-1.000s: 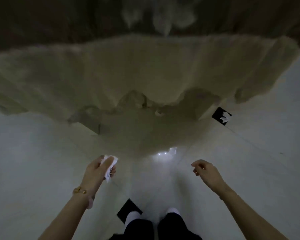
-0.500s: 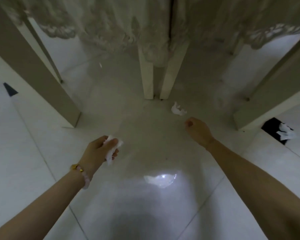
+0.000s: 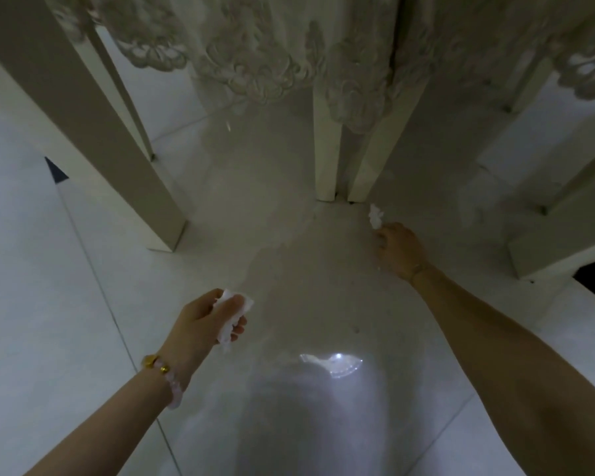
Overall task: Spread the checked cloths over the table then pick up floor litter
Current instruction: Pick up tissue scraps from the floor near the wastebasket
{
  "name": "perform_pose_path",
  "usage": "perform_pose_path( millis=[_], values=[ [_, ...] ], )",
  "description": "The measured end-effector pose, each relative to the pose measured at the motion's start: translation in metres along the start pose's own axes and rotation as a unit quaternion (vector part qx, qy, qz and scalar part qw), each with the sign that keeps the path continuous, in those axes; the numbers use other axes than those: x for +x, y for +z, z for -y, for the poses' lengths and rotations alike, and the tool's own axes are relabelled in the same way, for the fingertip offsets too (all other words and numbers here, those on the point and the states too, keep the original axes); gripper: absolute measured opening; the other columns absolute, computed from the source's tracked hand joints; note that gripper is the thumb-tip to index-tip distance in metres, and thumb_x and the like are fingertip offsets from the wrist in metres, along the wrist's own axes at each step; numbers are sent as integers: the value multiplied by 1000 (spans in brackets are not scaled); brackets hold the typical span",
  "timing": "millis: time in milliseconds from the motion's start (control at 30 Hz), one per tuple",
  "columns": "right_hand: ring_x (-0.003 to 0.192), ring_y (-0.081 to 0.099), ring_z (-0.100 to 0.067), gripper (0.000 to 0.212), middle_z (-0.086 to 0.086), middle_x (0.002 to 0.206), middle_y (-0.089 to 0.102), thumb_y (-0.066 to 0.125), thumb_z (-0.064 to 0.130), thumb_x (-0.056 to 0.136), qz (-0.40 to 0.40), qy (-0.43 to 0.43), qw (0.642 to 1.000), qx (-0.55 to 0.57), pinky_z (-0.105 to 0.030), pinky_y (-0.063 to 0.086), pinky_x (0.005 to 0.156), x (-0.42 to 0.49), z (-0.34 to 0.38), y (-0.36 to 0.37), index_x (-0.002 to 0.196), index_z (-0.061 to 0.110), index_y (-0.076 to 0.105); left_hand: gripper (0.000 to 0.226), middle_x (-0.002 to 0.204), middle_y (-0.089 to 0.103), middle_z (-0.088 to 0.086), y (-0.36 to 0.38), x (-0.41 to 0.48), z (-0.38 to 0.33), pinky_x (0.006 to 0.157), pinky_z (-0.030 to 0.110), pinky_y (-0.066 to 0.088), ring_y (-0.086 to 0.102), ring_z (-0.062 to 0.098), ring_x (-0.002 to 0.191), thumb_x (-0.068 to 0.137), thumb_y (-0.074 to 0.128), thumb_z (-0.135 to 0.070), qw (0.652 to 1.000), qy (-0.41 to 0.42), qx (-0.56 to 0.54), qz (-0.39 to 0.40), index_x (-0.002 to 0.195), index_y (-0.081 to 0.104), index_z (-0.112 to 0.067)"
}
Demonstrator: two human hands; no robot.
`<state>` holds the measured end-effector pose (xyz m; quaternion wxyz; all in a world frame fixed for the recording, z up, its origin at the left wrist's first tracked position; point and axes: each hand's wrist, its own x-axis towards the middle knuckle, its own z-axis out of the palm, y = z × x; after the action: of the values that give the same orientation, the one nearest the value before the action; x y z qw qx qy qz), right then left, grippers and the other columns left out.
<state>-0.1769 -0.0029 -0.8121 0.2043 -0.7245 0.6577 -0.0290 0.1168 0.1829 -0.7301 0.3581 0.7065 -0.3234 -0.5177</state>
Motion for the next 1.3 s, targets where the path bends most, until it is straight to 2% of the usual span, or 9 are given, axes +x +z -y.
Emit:
perform_pose_path(
  millis=[167, 300, 400, 500, 667, 800, 1000, 1133, 1300],
  values=[
    [96, 61, -35, 14, -23, 103, 67, 60, -3, 82, -100, 91, 981, 139, -25, 41, 71, -16, -1, 9, 92, -3, 70, 19, 55, 67, -4, 3, -4, -3, 58, 23, 54, 64, 8, 54, 90, 59, -21, 1000, -5, 9, -4, 73, 65, -15],
    [94, 63, -29, 16, -17, 101, 69, 65, 5, 82, -69, 129, 955, 258, -34, 49, 82, -68, 9, -7, 97, 1, 66, 17, 54, 65, -5, -5, -36, -14, 57, 22, 55, 63, 7, 54, 89, 60, -18, 999, -27, -23, -10, 74, 65, -13],
    [85, 59, -17, 23, -4, 93, 66, 68, 16, 81, -45, 150, 950, 272, -26, 42, 73, -130, 28, -50, 104, 12, 67, 18, 54, 64, -5, -21, -90, -41, 54, 19, 55, 62, 4, 52, 90, 58, -16, 998, -46, -43, -10, 74, 64, -13],
    [83, 61, -11, 20, 3, 94, 67, 66, 15, 84, 15, 156, 942, 297, -20, 42, 72, -200, 61, -113, 104, 13, 71, 18, 63, 65, -2, -46, -159, -85, 56, 19, 55, 63, 3, 54, 92, 56, -16, 997, -66, -45, -22, 77, 67, -17],
    [73, 58, -15, 8, -7, 84, 68, 66, 14, 85, 67, 177, 927, 322, -15, 42, 60, -318, 133, -261, 89, 8, 70, 18, 78, 69, -3, -106, -296, -201, 61, 19, 56, 65, 5, 66, 92, 56, -16, 994, -91, -47, -27, 83, 69, -25],
    [74, 60, -14, 5, -3, 77, 65, 66, 13, 85, 75, 208, 893, 392, -25, 51, 76, -412, 203, -402, 88, 9, 69, 17, 89, 69, -2, -154, -416, -306, 63, 17, 56, 66, 11, 76, 92, 56, -17, 990, -114, -66, -58, 86, 69, -26],
    [65, 59, -13, 14, 8, 57, 60, 66, 7, 84, 106, 168, 872, 448, -28, 54, 75, -511, 282, -529, 73, 14, 66, 10, 87, 69, 2, -207, -549, -394, 73, 32, 55, 66, 17, 78, 90, 59, -19, 983, -102, -114, -105, 91, 68, -23],
    [66, 61, -11, 9, 9, 58, 64, 69, 13, 83, 129, 123, 877, 447, -20, 51, 66, -529, 313, -548, 75, 17, 69, 5, 85, 68, 6, -229, -594, -397, 66, 32, 53, 65, 19, 73, 88, 62, -17, 966, -88, -165, -180, 92, 65, -19],
    [64, 52, -16, 6, -2, 62, 60, 67, 11, 84, 207, 43, 885, 415, -34, 44, 67, -516, 376, -551, 79, 11, 70, 5, 84, 64, 13, -262, -634, -378, 74, 42, 47, 59, 26, 77, 90, 60, -15, 917, -95, -246, -300, 88, 64, -14]
  ],
)
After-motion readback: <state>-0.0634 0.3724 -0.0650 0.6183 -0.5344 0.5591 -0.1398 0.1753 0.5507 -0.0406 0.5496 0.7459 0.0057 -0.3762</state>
